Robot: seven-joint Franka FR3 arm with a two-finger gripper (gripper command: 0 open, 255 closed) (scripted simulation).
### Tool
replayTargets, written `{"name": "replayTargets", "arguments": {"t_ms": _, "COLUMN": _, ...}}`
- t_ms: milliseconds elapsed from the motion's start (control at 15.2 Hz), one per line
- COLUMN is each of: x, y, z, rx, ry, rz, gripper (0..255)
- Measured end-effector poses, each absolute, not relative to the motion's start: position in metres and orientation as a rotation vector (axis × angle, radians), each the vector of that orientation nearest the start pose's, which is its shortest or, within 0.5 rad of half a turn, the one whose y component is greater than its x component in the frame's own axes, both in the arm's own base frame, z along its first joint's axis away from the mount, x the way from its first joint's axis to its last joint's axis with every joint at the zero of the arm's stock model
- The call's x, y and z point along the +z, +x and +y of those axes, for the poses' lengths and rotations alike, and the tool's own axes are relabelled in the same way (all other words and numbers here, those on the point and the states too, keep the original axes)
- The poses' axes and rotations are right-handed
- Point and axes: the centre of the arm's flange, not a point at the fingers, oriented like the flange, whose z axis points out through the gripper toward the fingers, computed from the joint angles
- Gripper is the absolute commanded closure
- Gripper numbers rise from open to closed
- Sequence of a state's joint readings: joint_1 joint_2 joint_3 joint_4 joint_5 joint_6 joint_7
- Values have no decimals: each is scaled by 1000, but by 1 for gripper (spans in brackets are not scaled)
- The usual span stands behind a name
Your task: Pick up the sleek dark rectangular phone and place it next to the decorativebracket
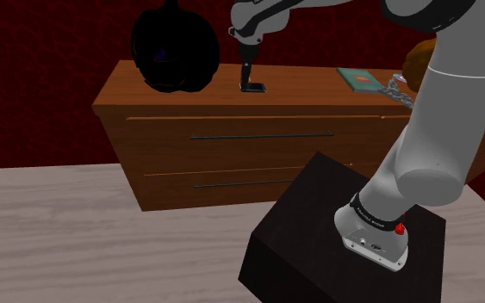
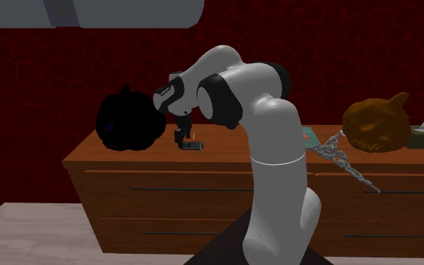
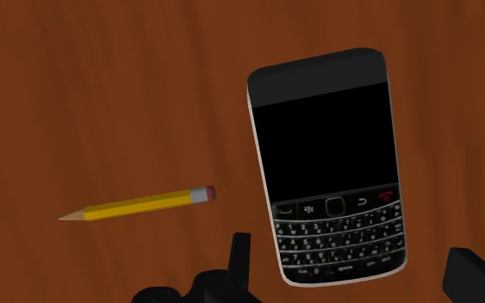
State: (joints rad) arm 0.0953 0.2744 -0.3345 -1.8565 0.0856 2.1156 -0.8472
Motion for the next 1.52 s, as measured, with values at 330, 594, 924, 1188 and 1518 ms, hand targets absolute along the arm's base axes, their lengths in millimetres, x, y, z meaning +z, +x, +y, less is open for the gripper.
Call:
{"name": "replayTargets", "arguments": {"t_ms": 330, "x": 367, "y": 606, "z": -133, "rx": 11, "ry": -3026, "rz": -896, "gripper": 0}}
{"name": "replayTargets", "arguments": {"t_ms": 594, "x": 367, "y": 606, "z": -133, "rx": 11, "ry": -3026, "rz": -896, "gripper": 255}}
{"name": "replayTargets", "arguments": {"t_ms": 924, "x": 367, "y": 606, "z": -133, "rx": 11, "ry": -3026, "rz": -896, "gripper": 255}}
{"name": "replayTargets", "arguments": {"t_ms": 1188, "x": 367, "y": 606, "z": -133, "rx": 11, "ry": -3026, "rz": -896, "gripper": 255}}
{"name": "replayTargets", "arguments": {"t_ms": 1518, "x": 383, "y": 606, "z": -132, "rx": 10, "ry": -3026, "rz": -896, "gripper": 255}}
